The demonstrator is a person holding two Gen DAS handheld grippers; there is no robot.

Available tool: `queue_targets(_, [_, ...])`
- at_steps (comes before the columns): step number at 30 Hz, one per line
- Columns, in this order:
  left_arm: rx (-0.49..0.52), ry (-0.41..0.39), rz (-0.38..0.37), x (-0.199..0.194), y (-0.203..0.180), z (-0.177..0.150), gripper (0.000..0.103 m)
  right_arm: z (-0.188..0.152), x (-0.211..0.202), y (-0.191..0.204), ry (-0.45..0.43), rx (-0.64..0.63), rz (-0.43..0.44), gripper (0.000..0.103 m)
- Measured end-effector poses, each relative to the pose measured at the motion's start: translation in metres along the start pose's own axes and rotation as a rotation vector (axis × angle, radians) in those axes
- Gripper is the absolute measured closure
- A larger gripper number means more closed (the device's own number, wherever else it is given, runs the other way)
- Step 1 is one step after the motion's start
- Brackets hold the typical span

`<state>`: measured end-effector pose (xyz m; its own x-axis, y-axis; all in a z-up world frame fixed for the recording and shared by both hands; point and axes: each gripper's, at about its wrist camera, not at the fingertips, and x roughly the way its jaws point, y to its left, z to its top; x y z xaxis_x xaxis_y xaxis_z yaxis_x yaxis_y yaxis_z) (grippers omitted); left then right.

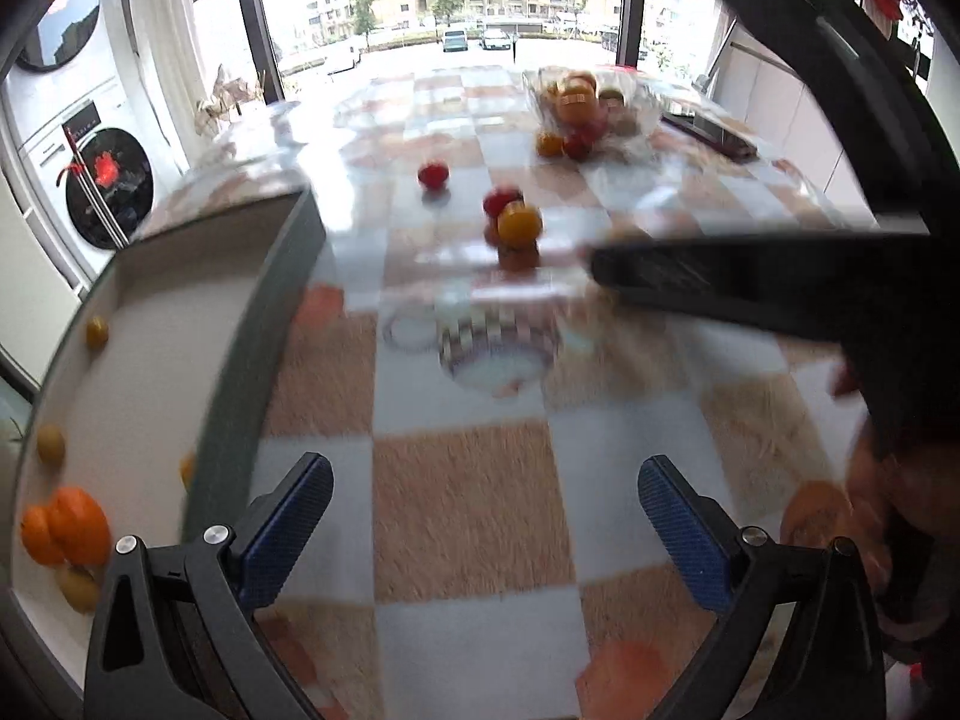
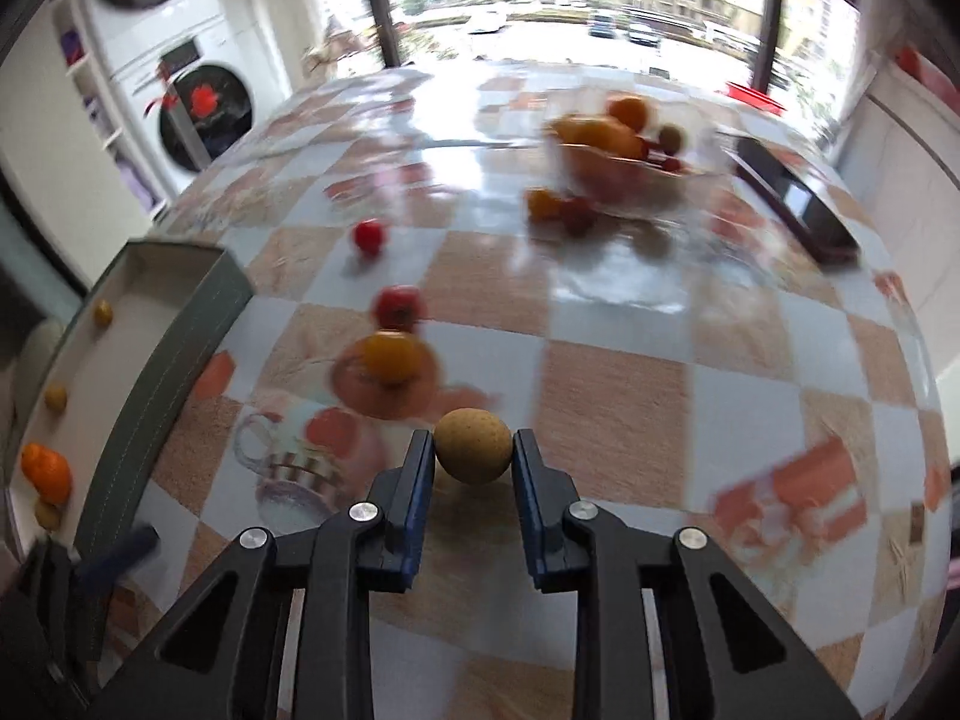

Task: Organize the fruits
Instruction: 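Grasp a brown round fruit with the right tool while the left tool grasps a small orange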

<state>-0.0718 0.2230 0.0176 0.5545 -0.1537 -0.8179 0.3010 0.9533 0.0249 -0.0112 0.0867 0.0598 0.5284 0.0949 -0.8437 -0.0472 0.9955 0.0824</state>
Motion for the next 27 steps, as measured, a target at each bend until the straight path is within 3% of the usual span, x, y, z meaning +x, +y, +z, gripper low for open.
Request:
queue_targets(3, [-0.030, -0.017, -0.017, 0.000, 0.002, 0.023, 0.002, -0.013, -0.009, -0.030, -0.002, 0.065, 0.006, 0.075])
queue_targets(5, [-0.050, -0.016, -0.018, 0.007, 0.001, 0.040, 0.012, -0.028, -0.016, -0.043, -0.004, 0.098, 0.002, 0.075])
queue_targets(11, [-0.162, 0.004, -0.025, 0.039, 0.001, 0.080, 0.013, -0.056, -0.037, -0.072, -0.035, 0.148, -0.005, 0.075])
queue_targets(13, [-0.164, 0.026, 0.000, 0.053, -0.002, 0.089, 0.028, -0.062, -0.041, -0.075, -0.042, 0.149, -0.004, 0.075])
queue_targets(17, [-0.204, 0.079, 0.029, 0.074, -0.006, 0.096, 0.033, -0.067, -0.045, -0.079, -0.048, 0.147, 0.006, 0.075])
queue_targets(20, [-0.184, 0.054, 0.073, 0.075, -0.013, 0.094, 0.042, -0.067, -0.044, -0.079, -0.052, 0.138, 0.008, 0.075])
queue_targets(22, [-0.170, 0.037, 0.058, 0.071, -0.015, 0.092, 0.071, -0.068, -0.044, -0.079, -0.052, 0.141, 0.010, 0.075])
queue_targets(23, [-0.157, 0.038, 0.050, 0.070, -0.017, 0.092, 0.077, -0.068, -0.045, -0.079, -0.053, 0.144, 0.011, 0.075])
queue_targets(27, [-0.140, 0.037, 0.040, 0.064, -0.013, 0.084, 0.079, -0.073, -0.047, -0.077, -0.049, 0.144, 0.007, 0.075])
